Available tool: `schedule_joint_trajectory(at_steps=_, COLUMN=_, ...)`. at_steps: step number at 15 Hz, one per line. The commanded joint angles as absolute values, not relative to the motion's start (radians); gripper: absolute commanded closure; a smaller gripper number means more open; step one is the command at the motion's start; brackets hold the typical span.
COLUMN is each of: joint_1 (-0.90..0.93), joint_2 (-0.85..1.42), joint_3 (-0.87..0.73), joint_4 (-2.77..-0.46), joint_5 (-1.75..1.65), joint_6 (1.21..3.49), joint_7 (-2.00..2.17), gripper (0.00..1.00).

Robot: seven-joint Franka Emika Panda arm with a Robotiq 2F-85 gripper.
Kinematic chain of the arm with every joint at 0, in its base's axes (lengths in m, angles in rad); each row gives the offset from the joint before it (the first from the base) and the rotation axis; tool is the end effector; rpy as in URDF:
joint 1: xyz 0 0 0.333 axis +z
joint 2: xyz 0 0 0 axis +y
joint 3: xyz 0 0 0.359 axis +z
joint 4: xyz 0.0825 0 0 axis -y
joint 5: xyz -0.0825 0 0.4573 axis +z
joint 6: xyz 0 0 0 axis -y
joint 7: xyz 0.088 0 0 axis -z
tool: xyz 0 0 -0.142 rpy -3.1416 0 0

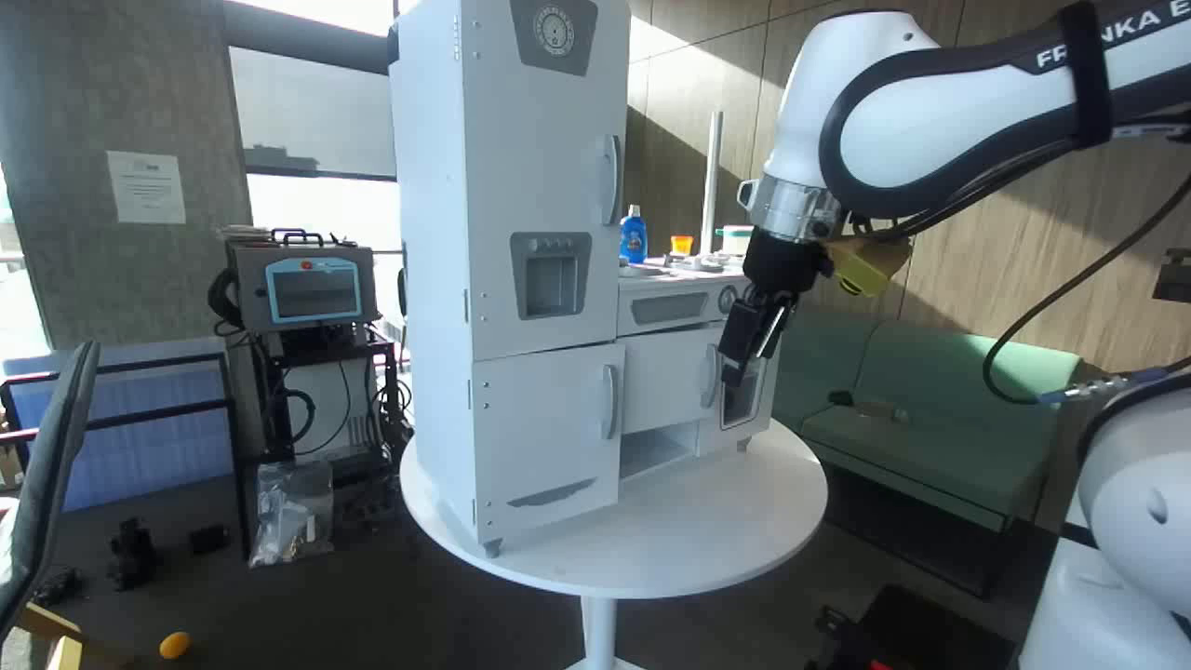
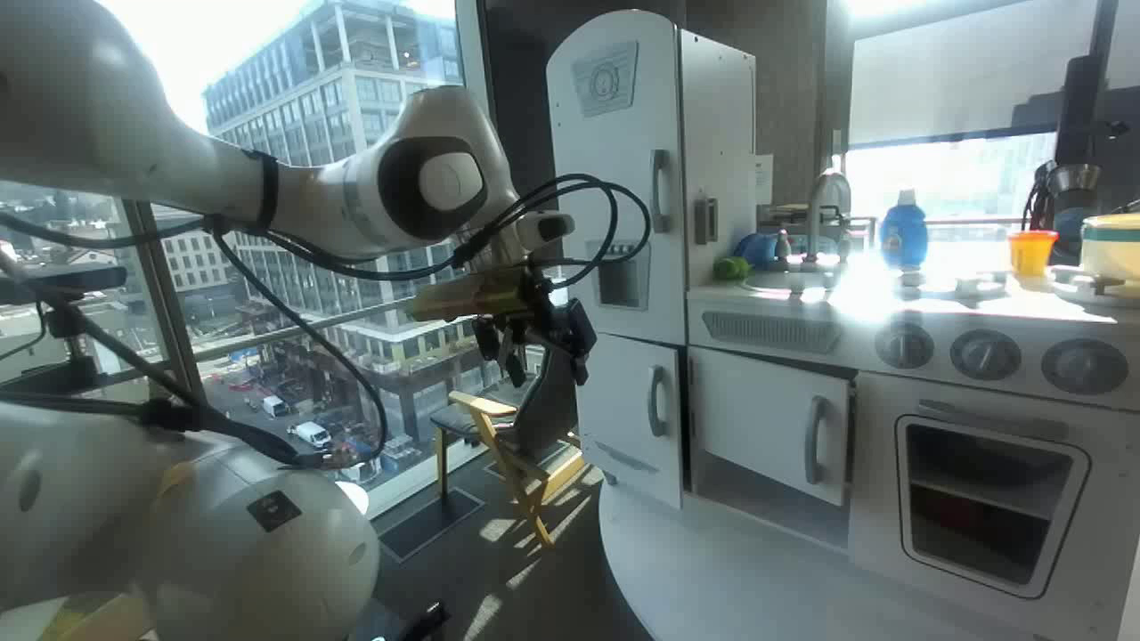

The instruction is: Open the cabinet and oven doors.

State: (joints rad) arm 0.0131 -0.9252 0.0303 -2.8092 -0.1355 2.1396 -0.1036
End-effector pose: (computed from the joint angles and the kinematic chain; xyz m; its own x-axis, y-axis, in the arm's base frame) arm 0.3447 0.0036 0.4381 0.9504 0.2103 0.2290 0.1718 -0.9691 0.1771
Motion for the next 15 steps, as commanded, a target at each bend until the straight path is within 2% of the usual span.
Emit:
schedule_joint_trajectory(at_steps=1, joint_1=0.019, joint_2=-0.923, joint_3=0.025, joint_4=-2.808, joint_5=-0.141, joint_6=2.132, joint_7=-0.099, gripper=0.00)
schedule_joint_trajectory(at_steps=7, joint_1=0.010, joint_2=-0.847, joint_3=-0.009, joint_4=-2.692, joint_5=-0.158, joint_6=2.203, joint_7=-0.137, gripper=0.00)
schedule_joint_trajectory(at_steps=15, joint_1=0.060, joint_2=-0.624, joint_3=-0.091, joint_4=-2.474, joint_5=-0.196, joint_6=2.557, joint_7=-0.370, gripper=0.00)
